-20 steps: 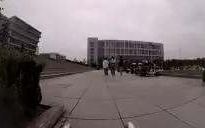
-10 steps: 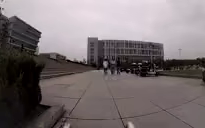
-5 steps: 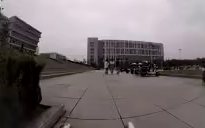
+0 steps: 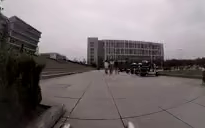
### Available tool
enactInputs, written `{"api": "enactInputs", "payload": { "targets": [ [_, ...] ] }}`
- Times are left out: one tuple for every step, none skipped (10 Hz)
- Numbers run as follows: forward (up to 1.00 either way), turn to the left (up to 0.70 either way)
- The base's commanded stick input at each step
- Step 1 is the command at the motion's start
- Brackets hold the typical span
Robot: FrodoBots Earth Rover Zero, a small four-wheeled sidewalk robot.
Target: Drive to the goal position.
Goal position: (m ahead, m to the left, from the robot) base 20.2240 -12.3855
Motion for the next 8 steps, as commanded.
{"api": "enactInputs", "payload": {
  "targets": [
    [0.04,0.00],
    [0.04,0.00],
    [0.00,0.00],
    [0.00,0.00],
    [0.00,0.00],
    [0.00,0.00],
    [0.00,0.00],
    [0.00,0.00]
  ]
}}
